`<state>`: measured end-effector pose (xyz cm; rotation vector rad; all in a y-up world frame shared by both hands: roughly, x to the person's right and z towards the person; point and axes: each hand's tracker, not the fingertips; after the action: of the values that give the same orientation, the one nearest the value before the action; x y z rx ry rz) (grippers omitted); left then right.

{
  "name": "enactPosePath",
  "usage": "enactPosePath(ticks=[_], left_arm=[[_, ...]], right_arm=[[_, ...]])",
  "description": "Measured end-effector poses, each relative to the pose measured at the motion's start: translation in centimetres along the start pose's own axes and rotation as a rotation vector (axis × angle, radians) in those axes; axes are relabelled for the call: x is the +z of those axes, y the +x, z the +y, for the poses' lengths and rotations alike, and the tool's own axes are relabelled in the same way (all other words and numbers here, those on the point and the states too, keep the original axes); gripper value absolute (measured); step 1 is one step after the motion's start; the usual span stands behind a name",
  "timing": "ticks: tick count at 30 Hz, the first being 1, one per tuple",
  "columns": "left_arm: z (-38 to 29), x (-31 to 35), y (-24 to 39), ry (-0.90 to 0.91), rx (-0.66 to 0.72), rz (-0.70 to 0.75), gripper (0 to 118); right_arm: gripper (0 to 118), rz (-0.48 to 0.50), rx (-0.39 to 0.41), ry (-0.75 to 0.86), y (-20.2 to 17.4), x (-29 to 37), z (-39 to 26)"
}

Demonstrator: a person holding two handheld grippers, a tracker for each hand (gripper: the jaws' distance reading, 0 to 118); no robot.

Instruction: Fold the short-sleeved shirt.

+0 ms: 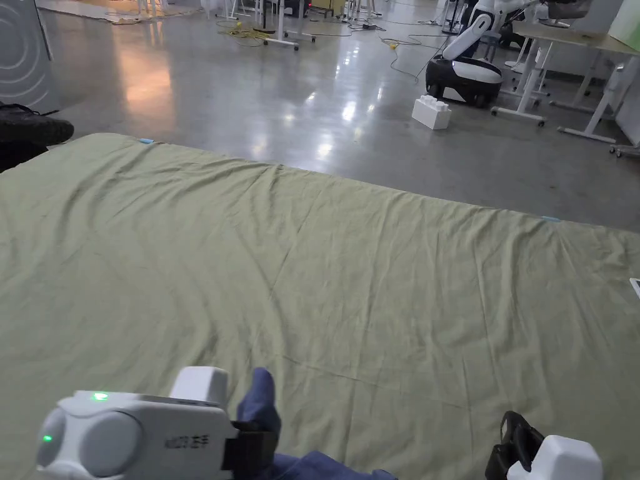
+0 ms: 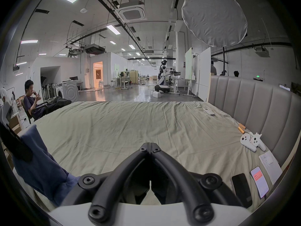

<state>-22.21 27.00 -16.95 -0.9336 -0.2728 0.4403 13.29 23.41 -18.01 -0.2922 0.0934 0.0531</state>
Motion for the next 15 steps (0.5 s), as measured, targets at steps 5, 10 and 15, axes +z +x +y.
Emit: enactPosePath(ticks=[5,10,15], left_arm=[[-2.5,-6.4,4.3,-0.093,-0.059,0.007,11],[-4.8,-12.5,6.5,-0.166,-0.049,0.055,11],[-6.5,-15.5,6.6,-0.19,-0.037,0.102,16]], right_arm=[[1,-0.009,-0.008,-0.004,0.3,0.1,-0.2],[1,-0.018,-0.009,-0.009,0.8,0.4,-0.6],[1,-0.033,-0.022,-0.015,1.4,0.8,-0.9]])
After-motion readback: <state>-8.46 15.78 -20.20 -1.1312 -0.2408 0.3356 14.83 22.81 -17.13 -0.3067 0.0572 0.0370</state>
